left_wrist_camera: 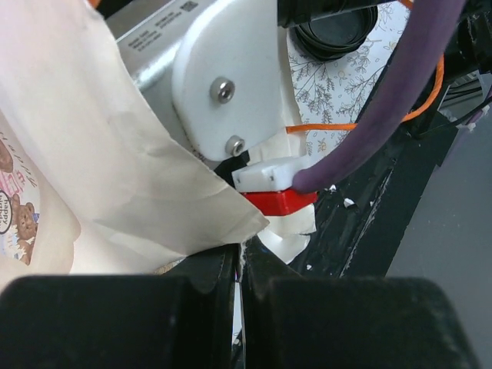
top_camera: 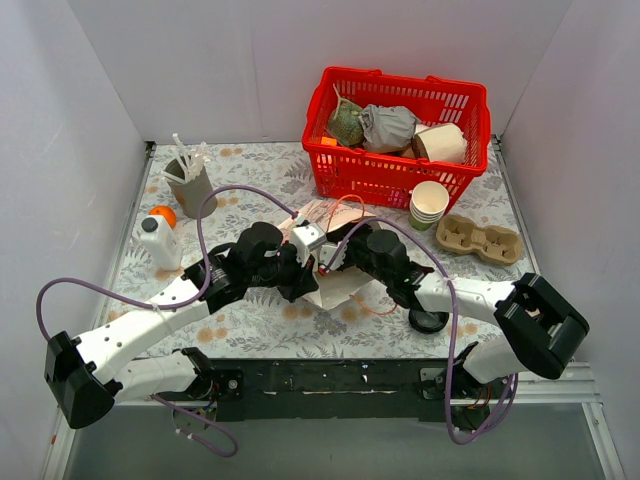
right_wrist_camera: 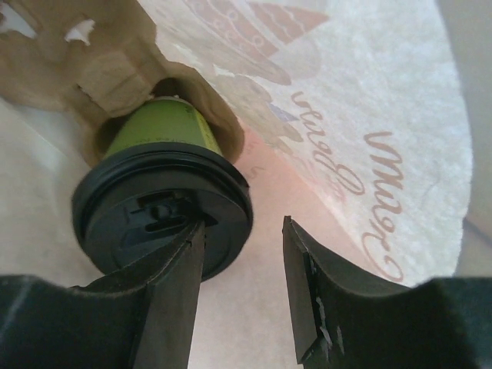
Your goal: Pack the takeout coffee
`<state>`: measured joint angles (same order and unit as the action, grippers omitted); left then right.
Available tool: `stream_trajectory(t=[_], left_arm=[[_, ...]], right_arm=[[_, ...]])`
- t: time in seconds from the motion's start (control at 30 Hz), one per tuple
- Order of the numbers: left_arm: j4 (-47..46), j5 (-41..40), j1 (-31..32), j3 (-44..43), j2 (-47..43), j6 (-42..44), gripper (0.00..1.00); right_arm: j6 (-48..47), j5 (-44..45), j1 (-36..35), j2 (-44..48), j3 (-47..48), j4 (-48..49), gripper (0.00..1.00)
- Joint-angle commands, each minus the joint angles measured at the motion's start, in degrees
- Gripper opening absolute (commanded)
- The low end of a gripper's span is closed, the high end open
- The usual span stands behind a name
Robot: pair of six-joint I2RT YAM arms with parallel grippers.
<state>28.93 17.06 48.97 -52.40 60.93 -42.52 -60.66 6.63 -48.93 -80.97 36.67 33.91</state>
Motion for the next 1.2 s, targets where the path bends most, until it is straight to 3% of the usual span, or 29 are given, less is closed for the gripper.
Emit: stream_trajectory(t=[0.0,0.2,0.4,0.63,0.93,1.17], left_arm=[[-0.80,0.17,0.51,0.90,-1.16,-0.89,0.00],[-1.77,-0.71,0.51,1.07,-2.56,-2.30,0.00],[-3.26,-1.94,0.51,1.34,-4.41,-5.02,0.00],[-4.49,-0.01,0.51,2.48,-5.82,-4.59,0.00],[-7.13,-1.68,0.51,3.27,-6.17,-6.34,0.00],[-19.32,-0.54,0.42,6.34,-8.72,-9.85,0.00]], right_arm=[[9.76,-4.96,-0.47,0.28,-1.15,6.61,0.52],[19.17,-3.65,-0.47,2.66,-3.09,12.49,0.53],[21.73,-1.27,-0.73,0.55,-0.01,8.36,0.53],[25.94,5.05,-1.00,-3.75,3.49,14.70,0.53],[26.21,2.95,-1.61,-6.66,7.28,9.77,0.53],[26.39,-3.53,-2.14,-1.22,7.36,4.60,0.53]])
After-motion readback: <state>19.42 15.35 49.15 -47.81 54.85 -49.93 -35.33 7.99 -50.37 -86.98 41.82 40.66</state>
